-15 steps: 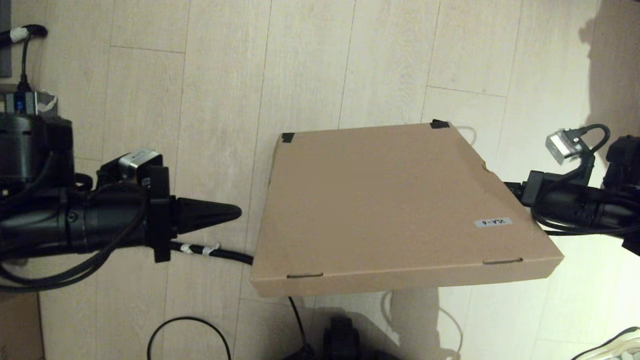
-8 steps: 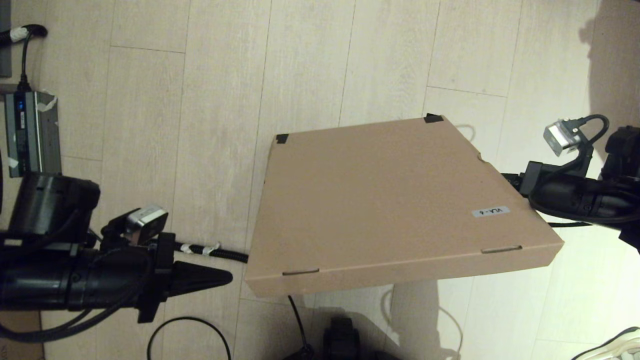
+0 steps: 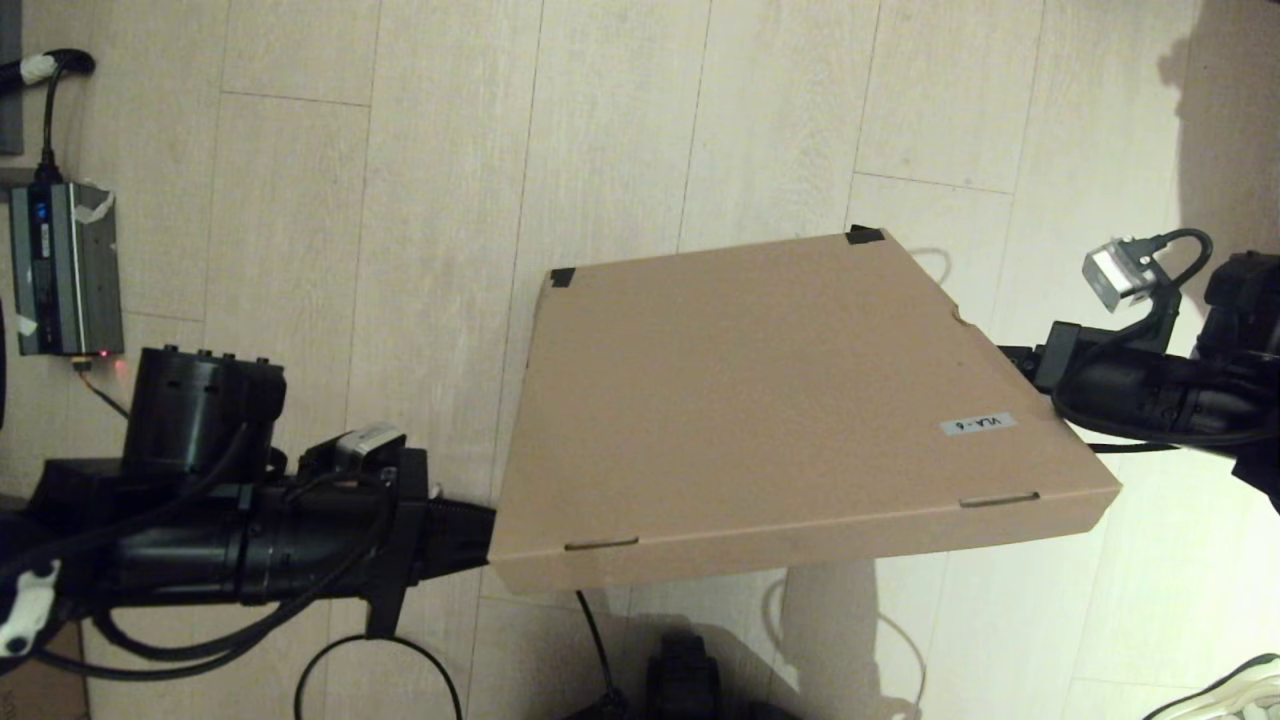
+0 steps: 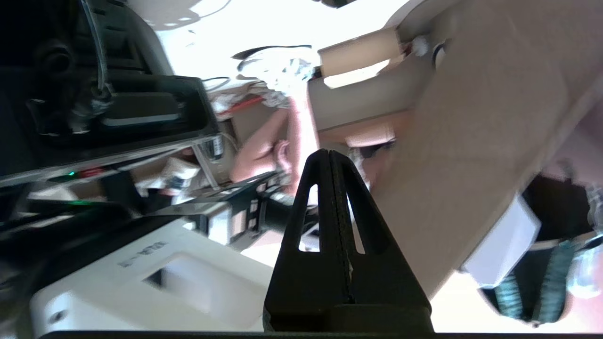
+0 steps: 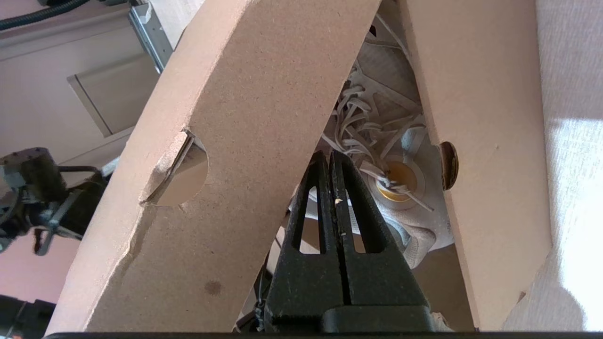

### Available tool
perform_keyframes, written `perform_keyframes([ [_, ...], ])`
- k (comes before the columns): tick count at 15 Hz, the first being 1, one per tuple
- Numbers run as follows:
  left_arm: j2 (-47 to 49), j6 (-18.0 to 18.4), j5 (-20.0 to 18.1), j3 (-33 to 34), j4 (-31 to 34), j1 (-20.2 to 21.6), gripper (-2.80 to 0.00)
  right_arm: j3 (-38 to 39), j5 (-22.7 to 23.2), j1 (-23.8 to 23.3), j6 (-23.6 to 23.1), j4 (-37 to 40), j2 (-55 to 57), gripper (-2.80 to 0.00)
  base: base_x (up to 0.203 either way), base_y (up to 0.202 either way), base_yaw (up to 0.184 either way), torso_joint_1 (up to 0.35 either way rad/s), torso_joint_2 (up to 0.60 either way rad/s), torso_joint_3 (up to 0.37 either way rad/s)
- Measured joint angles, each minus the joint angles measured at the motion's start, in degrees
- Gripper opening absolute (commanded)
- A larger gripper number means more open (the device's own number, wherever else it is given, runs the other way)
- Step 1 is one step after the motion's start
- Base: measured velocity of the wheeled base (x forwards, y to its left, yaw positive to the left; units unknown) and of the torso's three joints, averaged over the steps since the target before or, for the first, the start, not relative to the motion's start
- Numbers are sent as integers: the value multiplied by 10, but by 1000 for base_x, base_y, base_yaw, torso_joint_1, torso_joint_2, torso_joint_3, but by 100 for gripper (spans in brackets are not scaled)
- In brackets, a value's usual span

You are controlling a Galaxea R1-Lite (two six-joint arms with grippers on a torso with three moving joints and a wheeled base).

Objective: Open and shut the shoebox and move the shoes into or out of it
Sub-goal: Open the shoe box

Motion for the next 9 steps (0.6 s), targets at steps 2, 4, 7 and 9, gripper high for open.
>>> perform_keyframes([
  [2, 11, -10, 2, 17, -11, -2, -280, -4, 0, 0, 0, 0, 0, -280, 0, 0, 0, 0, 0, 0],
  [4, 16, -14, 8, 30, -33, -3, -280, -6, 0, 0, 0, 1, 1, -280, 0, 0, 0, 0, 0, 0],
  [7, 17, -70, 14, 32, -93, -3, -280, -7, 0, 0, 0, 3, 1, -280, 0, 0, 0, 0, 0, 0],
  [9, 16, -107, 15, 30, -136, -4, -280, -6, 0, 0, 0, 9, 1, -280, 0, 0, 0, 0, 0, 0],
])
